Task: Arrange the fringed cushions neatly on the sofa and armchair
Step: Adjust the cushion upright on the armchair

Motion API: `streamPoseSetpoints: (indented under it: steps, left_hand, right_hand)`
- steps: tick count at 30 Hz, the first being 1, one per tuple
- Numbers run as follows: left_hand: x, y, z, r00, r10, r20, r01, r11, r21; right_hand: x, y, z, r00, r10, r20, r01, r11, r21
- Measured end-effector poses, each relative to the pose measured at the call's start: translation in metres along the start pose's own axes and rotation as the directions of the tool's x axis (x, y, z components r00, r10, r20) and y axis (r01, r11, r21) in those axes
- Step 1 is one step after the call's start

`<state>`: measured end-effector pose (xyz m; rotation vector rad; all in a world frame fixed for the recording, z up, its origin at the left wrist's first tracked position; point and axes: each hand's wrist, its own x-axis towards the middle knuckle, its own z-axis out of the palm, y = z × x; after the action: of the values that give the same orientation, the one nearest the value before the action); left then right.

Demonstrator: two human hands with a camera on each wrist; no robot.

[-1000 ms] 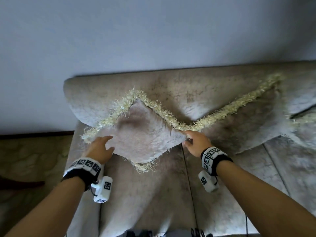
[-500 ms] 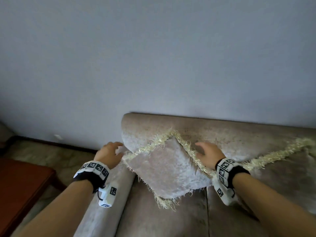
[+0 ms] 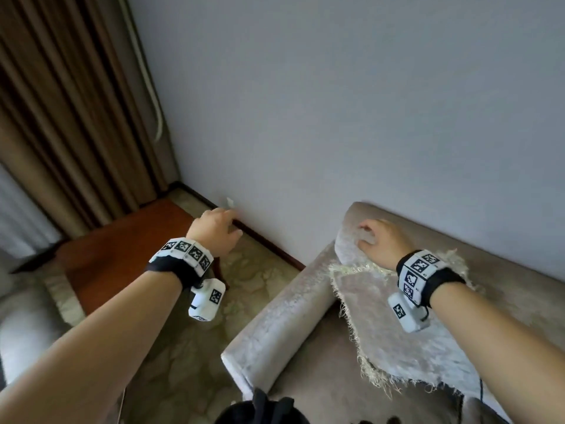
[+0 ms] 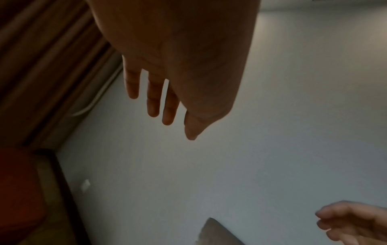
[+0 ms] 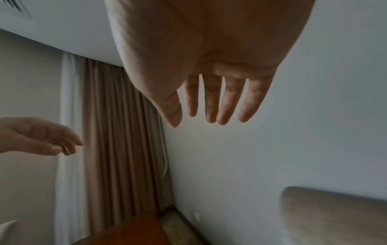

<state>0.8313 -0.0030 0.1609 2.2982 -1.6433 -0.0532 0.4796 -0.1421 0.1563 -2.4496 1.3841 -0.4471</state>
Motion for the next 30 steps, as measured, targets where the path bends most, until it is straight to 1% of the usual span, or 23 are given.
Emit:
streamPoseSetpoints:
  steps: [3,5,9,12,16,18,20,22,23,24,25,27,30]
  left_hand:
    - [-0.031,-0.076,-0.034,0.997,-0.079,-0.025,0.081,0.996,0.043]
    - [-0.053,-0.125,-0.056,0.988,-0.147,-0.041,0.150,0.987,0.062]
    - [-0.105,-0.216,-0.090,0.956,-0.284,-0.078,0.289,0.955,0.064]
    - [-0.145,-0.274,-0.105,0.906,-0.403,-0.128,0.409,0.912,0.028]
    - [-0.207,-0.340,-0.110,0.803,-0.575,-0.159,0.574,0.817,-0.059]
    - [-0.238,-0.372,-0.115,0.739,-0.649,-0.178,0.650,0.757,-0.059]
    - [-0.269,-0.405,-0.124,0.653,-0.729,-0.205,0.737,0.674,-0.053]
    - [-0.301,-0.432,-0.135,0.555,-0.804,-0.215,0.818,0.575,-0.038]
    - [-0.318,-0.446,-0.139,0.499,-0.836,-0.230,0.851,0.522,-0.051]
    - [-0.337,-0.457,-0.148,0.431,-0.867,-0.250,0.884,0.461,-0.073]
    - [-0.350,-0.463,-0.151,0.391,-0.883,-0.260,0.900,0.425,-0.091]
    - [-0.383,-0.477,-0.158,0.275,-0.914,-0.299,0.933,0.329,-0.145]
    - [-0.428,-0.478,-0.160,0.108,-0.938,-0.329,0.947,0.198,-0.253]
  right_hand:
    - [0.018,-0.074,0.042,0.995,-0.083,0.062,0.081,0.996,0.027]
    - [0.030,-0.123,0.066,0.986,-0.145,0.077,0.142,0.989,0.035]
    - [0.052,-0.219,0.107,0.949,-0.288,0.131,0.282,0.957,0.065]
    - [0.071,-0.292,0.137,0.894,-0.406,0.188,0.400,0.914,0.070]
    - [0.090,-0.394,0.185,0.788,-0.558,0.259,0.556,0.826,0.089]
    - [0.102,-0.449,0.213,0.724,-0.629,0.284,0.624,0.772,0.119]
    - [0.111,-0.506,0.242,0.654,-0.692,0.306,0.683,0.714,0.155]
    - [0.112,-0.561,0.271,0.568,-0.754,0.328,0.740,0.643,0.197]
    - [0.111,-0.588,0.287,0.520,-0.783,0.342,0.764,0.605,0.223]
    - [0.109,-0.622,0.305,0.459,-0.814,0.355,0.791,0.557,0.254]
    - [0.106,-0.641,0.317,0.422,-0.827,0.370,0.800,0.532,0.277]
    - [0.097,-0.694,0.348,0.306,-0.866,0.395,0.837,0.442,0.321]
    - [0.067,-0.753,0.385,0.126,-0.869,0.478,0.874,0.326,0.361]
